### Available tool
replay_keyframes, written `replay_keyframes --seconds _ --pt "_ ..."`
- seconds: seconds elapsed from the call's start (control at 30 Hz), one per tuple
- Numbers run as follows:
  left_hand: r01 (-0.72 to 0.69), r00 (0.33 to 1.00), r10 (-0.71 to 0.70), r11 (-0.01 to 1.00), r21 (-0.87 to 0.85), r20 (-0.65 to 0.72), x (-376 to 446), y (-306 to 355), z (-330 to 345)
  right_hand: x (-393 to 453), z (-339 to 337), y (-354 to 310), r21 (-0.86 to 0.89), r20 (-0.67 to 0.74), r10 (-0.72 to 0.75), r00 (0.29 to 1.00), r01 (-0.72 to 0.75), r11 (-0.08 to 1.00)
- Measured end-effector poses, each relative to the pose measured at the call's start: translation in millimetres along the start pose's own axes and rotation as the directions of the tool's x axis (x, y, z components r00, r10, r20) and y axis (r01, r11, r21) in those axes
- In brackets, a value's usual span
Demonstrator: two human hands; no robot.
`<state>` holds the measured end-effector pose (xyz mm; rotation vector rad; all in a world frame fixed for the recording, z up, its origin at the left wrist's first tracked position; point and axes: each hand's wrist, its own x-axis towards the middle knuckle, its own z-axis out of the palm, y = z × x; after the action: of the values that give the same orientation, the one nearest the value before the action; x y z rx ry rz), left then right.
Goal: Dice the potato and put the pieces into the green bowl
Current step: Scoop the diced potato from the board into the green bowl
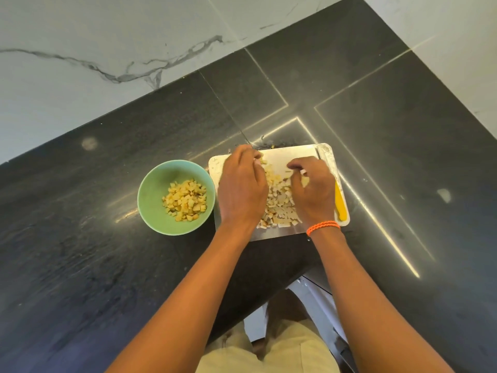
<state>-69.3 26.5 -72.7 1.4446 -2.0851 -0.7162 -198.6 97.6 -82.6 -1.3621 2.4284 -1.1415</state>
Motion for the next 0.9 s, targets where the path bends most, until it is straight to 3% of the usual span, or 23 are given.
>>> replay_keyframes --seconds 0.1,0.2,0.3,0.5,0.73,0.9 --pt "0.085 0.994 -0.073 0.983 -0.162 0.079 -5 -13 20 -8 -3 20 0.066 -0.092 0.167 0.982 -0.162 0.985" --pt "0.166 0.985 -0.158 0.974 -0.153 0.063 -9 -36 33 -19 8 28 0.096 -0.047 0.262 0.964 -0.256 0.962" --pt "0.144 0.988 -0.136 0.983 -0.114 0.07 -7 -51 38 -26 23 27 0.087 -0.022 0.273 0.962 -0.27 0.959" --pt "-0.039 0.977 0.074 0.984 -0.174 0.198 -8 -41 39 -21 38 14 0.096 0.12 0.079 0.99 -0.091 0.991" --pt "-0.045 0.998 0.021 0.918 -0.394 -0.064 1 -44 22 12 28 8 0.016 0.033 -0.027 0.999 0.027 1.0" --pt "-0.056 0.994 0.01 0.897 -0.438 -0.107 2 -46 21 35 32 1 -0.089 0.08 -0.114 0.99 0.121 0.989"
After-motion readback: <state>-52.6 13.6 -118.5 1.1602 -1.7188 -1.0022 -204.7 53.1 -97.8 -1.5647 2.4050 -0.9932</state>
